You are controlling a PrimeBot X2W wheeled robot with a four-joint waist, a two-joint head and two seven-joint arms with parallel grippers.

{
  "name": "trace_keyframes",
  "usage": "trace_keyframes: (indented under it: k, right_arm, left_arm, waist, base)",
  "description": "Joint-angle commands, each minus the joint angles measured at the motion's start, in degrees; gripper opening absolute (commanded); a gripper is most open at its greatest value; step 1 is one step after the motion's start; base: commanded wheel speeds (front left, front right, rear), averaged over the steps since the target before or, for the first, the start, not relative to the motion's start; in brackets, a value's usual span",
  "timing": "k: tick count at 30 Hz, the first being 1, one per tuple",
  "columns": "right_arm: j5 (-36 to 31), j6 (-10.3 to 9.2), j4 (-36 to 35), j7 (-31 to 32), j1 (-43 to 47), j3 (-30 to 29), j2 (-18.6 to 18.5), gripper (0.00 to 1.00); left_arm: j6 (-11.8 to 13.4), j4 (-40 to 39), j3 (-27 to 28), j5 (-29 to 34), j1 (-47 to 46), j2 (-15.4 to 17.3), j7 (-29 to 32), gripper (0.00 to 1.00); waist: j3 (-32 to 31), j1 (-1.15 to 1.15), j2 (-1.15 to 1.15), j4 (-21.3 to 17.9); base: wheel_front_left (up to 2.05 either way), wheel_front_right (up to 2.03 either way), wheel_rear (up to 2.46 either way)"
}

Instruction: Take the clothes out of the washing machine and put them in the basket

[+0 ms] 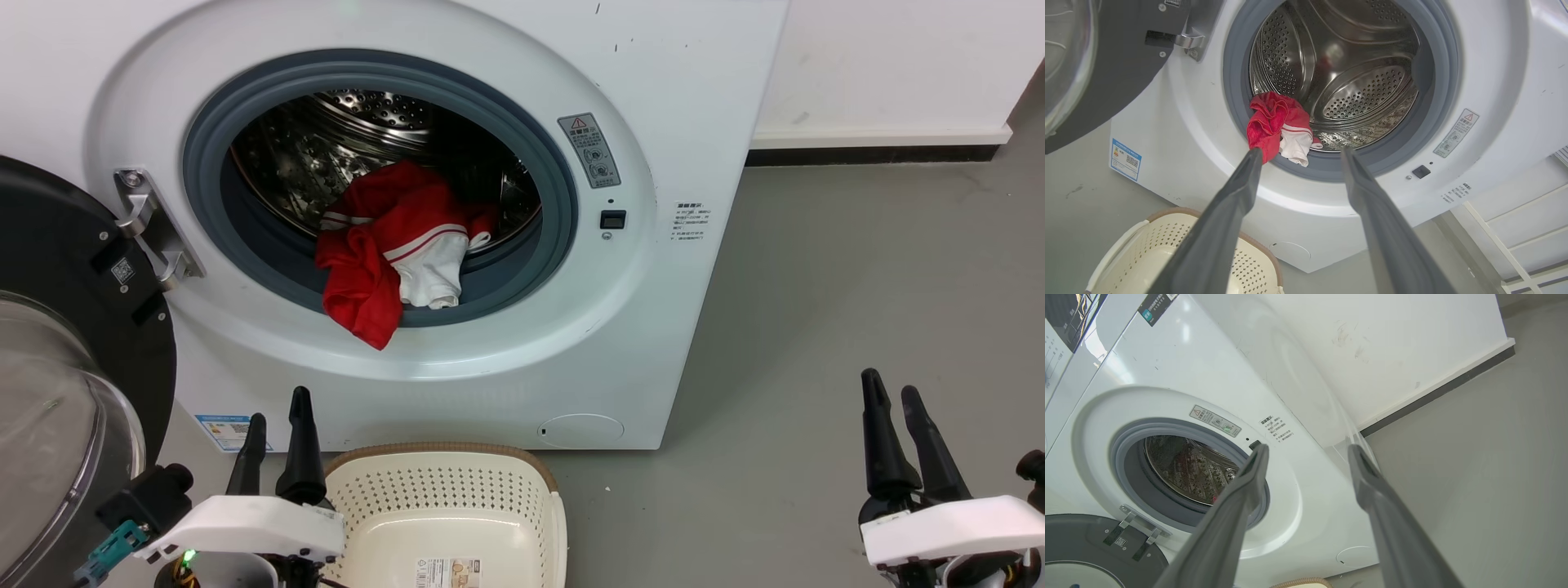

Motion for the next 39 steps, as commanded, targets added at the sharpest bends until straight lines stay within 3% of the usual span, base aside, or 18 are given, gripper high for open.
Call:
trace_keyframes:
  k: [1, 10, 39]
  right_arm:
    - [-2.4, 0.0, -1.3, -0.7, -0.1, 0.3, -0.3, 1.0]
    - [-9.8, 0.0, -2.8, -2.2, 1.0, 1.1, -0.3, 1.0]
    - [-27.4, 0.0, -6.4, -6.4, 3.8, 2.1, -0.3, 1.0]
  left_arm:
    - [0.6, -1.3, -0.6, 2.0, -0.2, 0.7, -0.7, 1.0]
    - [1.8, -3.4, -2.2, 7.4, 0.6, 1.5, -2.2, 1.0]
    - [1.7, -5.0, -2.9, 24.5, 3.4, 1.1, -6.5, 1.0]
  waist:
    - [0.0, 0.0, 0.0, 0.0]
    - [0.1, 0.0, 0.0, 0.1]
    - [0.6, 0.0, 0.0, 0.3]
  base:
    - [0.0, 0.0, 0.0]
    - [0.0, 0.0, 0.0]
    - [0.0, 0.0, 0.0]
